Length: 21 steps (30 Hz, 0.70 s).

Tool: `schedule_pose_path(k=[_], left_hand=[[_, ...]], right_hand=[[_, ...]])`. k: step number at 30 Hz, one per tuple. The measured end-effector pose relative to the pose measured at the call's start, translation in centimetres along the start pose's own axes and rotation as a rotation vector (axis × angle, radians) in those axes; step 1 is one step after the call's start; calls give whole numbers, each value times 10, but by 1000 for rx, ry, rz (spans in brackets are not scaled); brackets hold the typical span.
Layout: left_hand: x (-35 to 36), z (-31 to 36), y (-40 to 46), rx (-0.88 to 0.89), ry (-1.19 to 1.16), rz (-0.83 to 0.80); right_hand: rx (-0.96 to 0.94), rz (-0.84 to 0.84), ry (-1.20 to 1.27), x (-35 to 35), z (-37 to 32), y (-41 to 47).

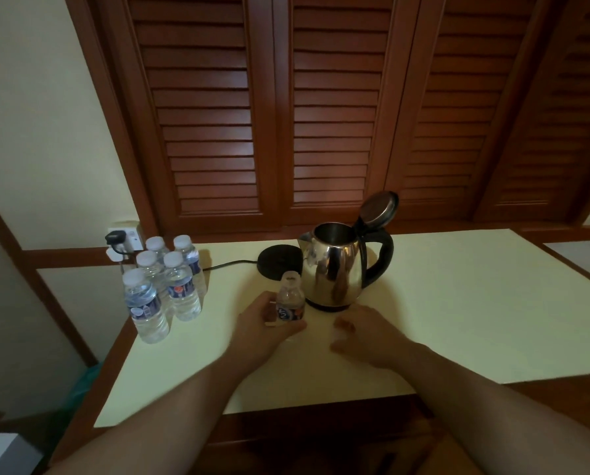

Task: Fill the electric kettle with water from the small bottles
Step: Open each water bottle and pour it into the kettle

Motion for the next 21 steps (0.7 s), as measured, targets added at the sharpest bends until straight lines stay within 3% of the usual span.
schedule_pose_path(k=[9, 13, 21], left_hand=[[-30, 67, 52, 166, 112, 60], [-43, 99, 85, 284, 339, 67], [-49, 134, 120, 415, 683, 0]], right_hand=[[216, 80, -208, -14, 69, 1], [225, -26, -247, -1, 83, -15], [212, -1, -276, -1, 85, -14]])
Point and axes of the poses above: each hand's wrist, its own y-axis towards the middle knuckle, its own x-axis out of the palm, z = x × y, the point moved 6 cm from there along y, towards the middle knuckle, and after that the axes turned 8 degrees about z, right-handed, at the moved point
